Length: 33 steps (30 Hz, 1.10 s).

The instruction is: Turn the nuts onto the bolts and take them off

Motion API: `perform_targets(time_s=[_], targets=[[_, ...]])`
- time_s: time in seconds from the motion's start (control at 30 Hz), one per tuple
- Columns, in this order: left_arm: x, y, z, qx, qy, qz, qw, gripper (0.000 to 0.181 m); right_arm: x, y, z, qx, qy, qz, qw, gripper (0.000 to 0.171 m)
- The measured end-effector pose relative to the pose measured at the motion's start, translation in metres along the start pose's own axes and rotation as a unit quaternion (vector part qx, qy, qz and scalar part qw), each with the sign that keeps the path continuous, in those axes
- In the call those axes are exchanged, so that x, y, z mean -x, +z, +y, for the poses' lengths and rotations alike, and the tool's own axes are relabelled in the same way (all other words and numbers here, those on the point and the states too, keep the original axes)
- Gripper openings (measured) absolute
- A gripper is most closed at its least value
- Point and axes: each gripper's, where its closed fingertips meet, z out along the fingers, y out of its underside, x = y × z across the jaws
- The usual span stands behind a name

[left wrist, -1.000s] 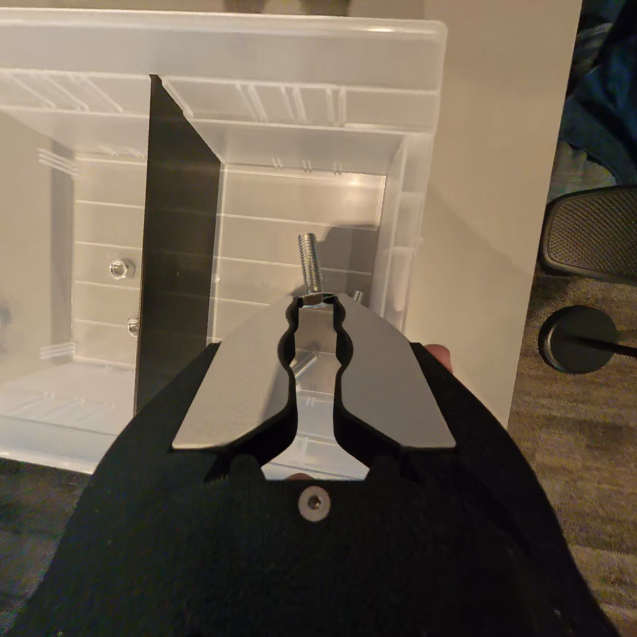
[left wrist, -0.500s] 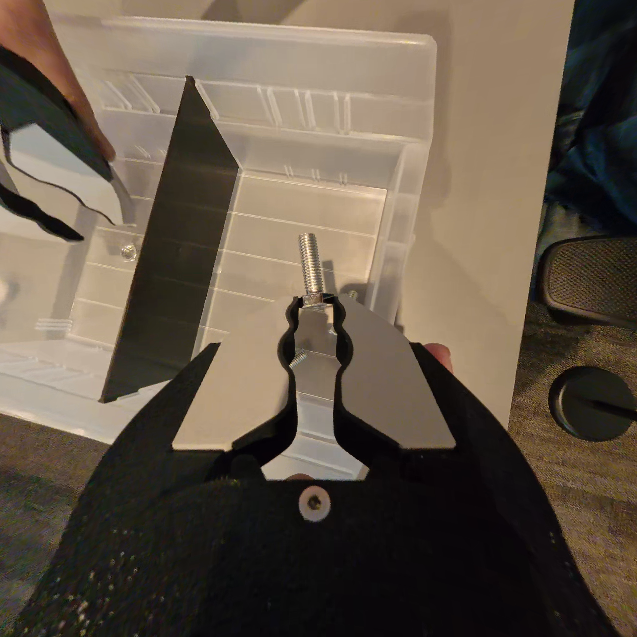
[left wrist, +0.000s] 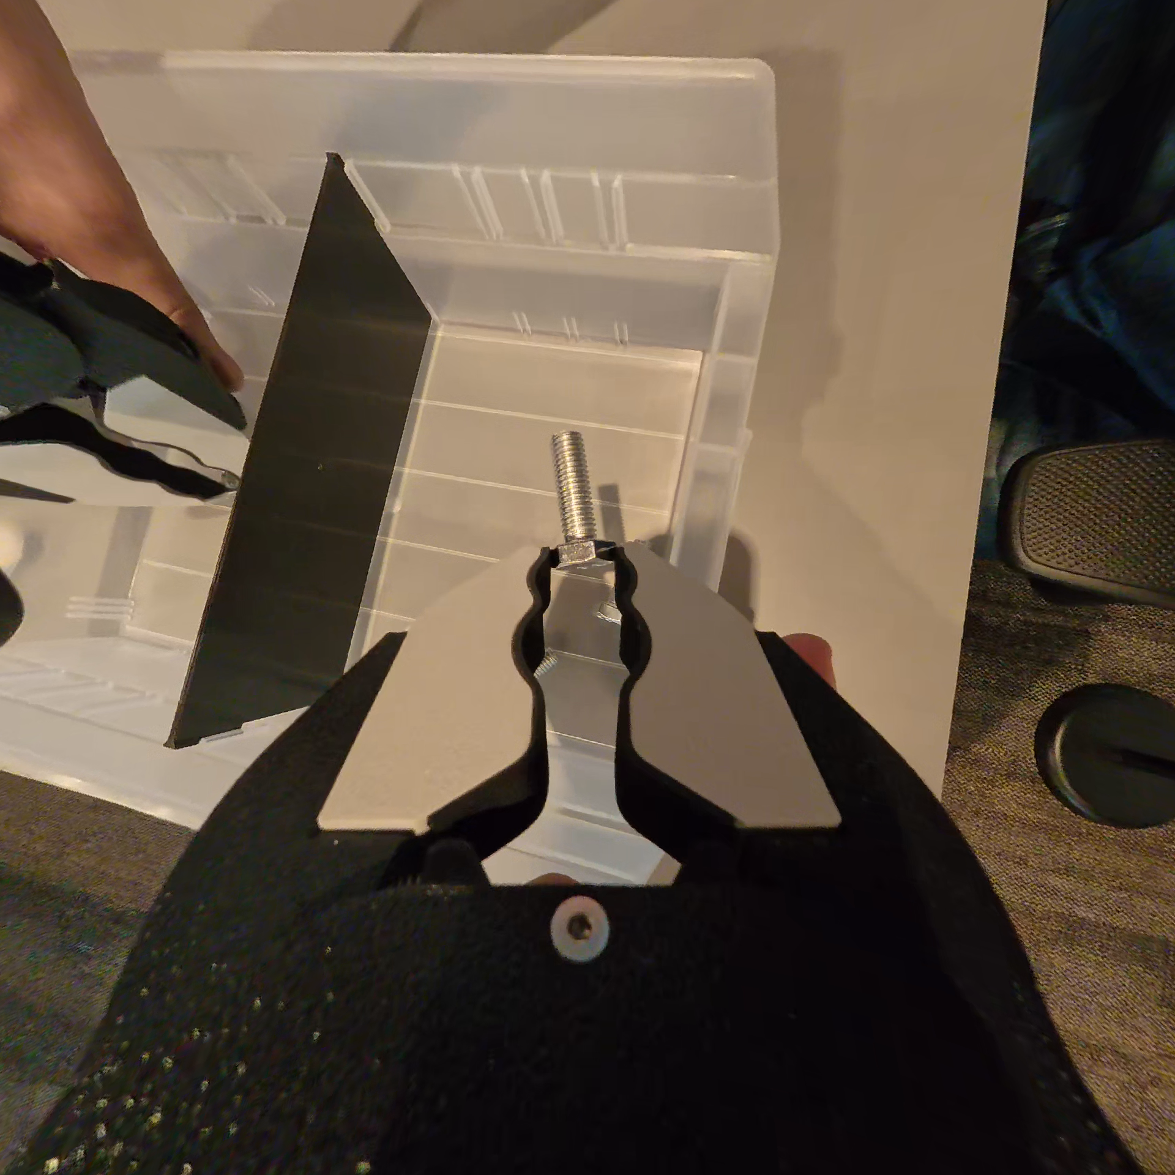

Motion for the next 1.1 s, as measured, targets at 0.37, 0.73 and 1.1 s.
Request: perform_targets(time_s=[0.37, 0.73, 1.1], targets=[[-0.002, -0.001, 0.0, -0.002, 0.0, 0.0, 1.0, 0.018, 0.0, 0.001, 0.008, 0.026, 0.065, -0.049, 0.996, 0.018], [-0.004, -0.002, 0.0, -0.004, 0.006, -0.014, 1.0, 0.018, 0.0, -0.002, 0.006, -0.008, 0.03, -0.009, 0.999, 0.016], [-0.002, -0.008, -0.016, -0.02, -0.011, -0.033, 0.999, 0.018, 0.02, -0.107, 0.005, -0.179, 0.02, 0.117, 0.977, 0.017]])
